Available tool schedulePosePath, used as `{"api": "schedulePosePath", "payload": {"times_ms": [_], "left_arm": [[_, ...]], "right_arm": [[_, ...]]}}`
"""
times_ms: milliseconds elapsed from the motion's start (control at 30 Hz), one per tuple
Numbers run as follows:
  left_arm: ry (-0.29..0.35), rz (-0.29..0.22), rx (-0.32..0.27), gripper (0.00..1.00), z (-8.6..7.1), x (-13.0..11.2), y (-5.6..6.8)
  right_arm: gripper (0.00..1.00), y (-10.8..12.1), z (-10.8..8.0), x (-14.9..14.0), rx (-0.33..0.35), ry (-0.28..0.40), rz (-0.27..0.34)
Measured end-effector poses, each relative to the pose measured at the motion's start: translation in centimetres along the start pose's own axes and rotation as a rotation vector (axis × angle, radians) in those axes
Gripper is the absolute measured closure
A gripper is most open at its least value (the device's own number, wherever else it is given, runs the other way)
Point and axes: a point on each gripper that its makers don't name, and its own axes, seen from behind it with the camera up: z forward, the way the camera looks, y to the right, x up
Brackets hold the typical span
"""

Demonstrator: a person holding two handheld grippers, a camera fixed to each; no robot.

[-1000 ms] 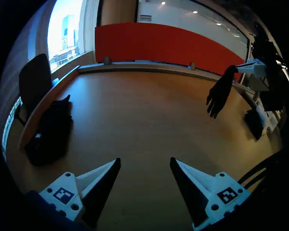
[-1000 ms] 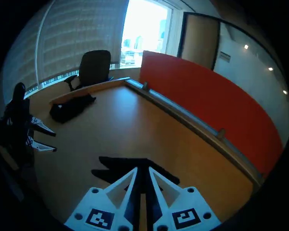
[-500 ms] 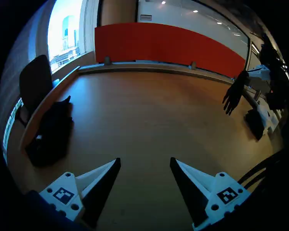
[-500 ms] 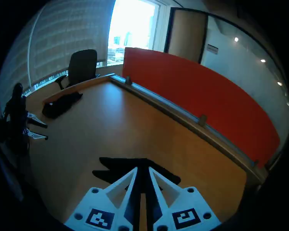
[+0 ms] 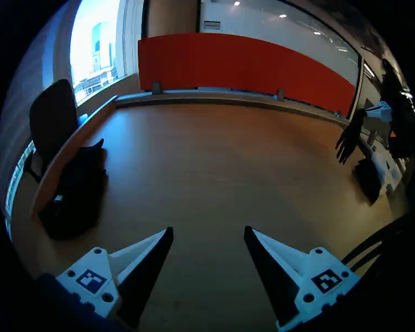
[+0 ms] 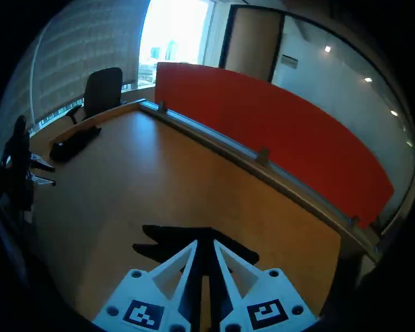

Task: Fold towel

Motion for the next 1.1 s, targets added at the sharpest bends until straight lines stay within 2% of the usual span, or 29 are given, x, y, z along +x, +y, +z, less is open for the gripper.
{"api": "schedulePosePath", "payload": {"times_ms": [600, 1100], "left_arm": [[-0.01, 0.021, 0.006, 0.05, 0.1, 0.5, 1.2], [-0.012, 0.031, 0.008, 0.05, 0.2, 0.9, 1.7]], "right_arm": [[0.95, 7.2, -2.9, -4.5, -0.083, -0.04, 0.047], [0.95, 13.0, -5.5, -8.2, -0.161, -0.093, 0.092]]}}
